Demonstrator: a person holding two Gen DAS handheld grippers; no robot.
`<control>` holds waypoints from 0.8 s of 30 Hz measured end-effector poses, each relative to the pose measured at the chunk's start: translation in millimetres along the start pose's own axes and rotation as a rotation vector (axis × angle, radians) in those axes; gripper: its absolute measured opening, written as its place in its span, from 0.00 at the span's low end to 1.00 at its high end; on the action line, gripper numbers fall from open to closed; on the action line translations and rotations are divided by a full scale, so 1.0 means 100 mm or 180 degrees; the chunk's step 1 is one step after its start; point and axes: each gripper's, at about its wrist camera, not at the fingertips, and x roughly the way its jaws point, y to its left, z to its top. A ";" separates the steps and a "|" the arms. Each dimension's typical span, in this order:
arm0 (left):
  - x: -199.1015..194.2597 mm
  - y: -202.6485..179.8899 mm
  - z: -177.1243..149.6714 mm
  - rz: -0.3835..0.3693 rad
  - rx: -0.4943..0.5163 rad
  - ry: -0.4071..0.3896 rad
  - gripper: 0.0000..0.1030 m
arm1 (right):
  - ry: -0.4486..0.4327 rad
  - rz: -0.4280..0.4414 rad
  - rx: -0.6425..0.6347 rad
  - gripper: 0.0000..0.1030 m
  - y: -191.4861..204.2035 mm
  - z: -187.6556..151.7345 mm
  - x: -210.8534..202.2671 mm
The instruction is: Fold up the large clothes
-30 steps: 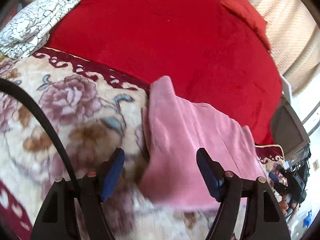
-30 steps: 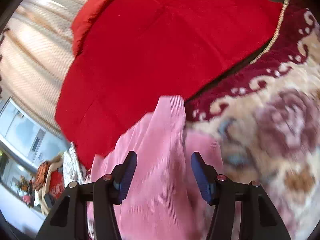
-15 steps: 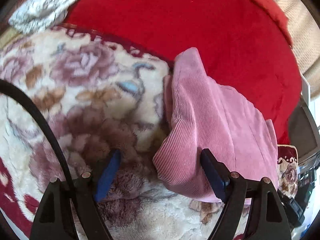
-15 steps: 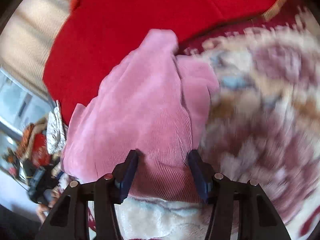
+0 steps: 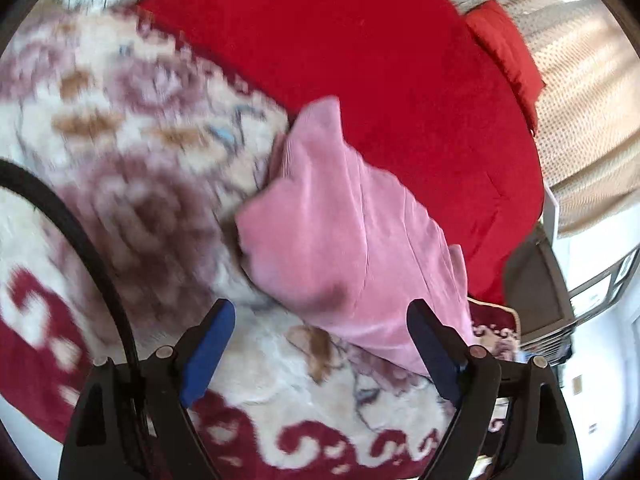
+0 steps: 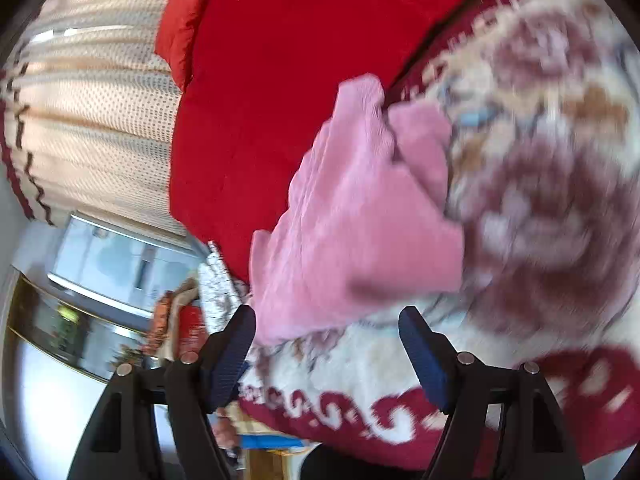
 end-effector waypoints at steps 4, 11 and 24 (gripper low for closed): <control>0.24 0.06 0.00 -0.0068 -0.0319 0.0051 0.85 | 0.0077 0.0123 0.0339 0.75 -0.19 -0.09 0.25; 0.55 0.14 0.16 -0.0202 -0.0752 -0.0161 0.85 | -0.0271 0.0164 0.0565 0.76 -0.35 0.09 0.56; 0.67 0.10 0.23 0.0076 -0.0890 -0.0363 0.42 | -0.0991 -0.0183 0.0912 0.55 -0.23 0.36 0.96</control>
